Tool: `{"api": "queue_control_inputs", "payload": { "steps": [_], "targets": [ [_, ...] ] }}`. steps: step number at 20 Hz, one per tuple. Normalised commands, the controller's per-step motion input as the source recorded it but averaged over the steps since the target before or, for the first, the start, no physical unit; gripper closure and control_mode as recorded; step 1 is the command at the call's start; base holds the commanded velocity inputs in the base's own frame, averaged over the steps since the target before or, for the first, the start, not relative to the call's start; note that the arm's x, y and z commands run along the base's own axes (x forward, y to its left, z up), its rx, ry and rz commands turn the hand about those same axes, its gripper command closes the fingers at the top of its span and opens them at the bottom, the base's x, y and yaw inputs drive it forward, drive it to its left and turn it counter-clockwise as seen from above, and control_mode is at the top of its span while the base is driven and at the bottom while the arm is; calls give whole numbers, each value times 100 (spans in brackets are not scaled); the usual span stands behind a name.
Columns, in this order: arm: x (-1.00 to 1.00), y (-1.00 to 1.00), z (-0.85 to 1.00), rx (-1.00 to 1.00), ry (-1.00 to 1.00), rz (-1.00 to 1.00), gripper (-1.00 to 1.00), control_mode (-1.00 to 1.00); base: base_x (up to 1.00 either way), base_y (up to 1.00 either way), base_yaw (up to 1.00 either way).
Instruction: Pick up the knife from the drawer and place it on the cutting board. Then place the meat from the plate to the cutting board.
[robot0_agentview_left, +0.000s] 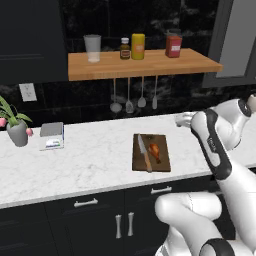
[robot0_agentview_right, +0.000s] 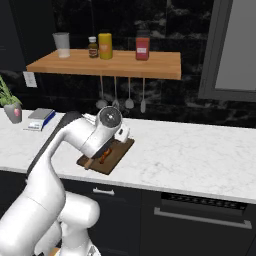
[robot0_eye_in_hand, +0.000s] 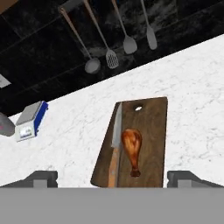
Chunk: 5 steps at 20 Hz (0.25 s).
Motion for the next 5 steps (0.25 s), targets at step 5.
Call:
{"api": "queue_control_inputs", "payload": {
  "steps": [5],
  "targets": [
    [-100, 3, 86, -4, -14, 13, -100, -100, 0, 0, 0]
  ]
}}
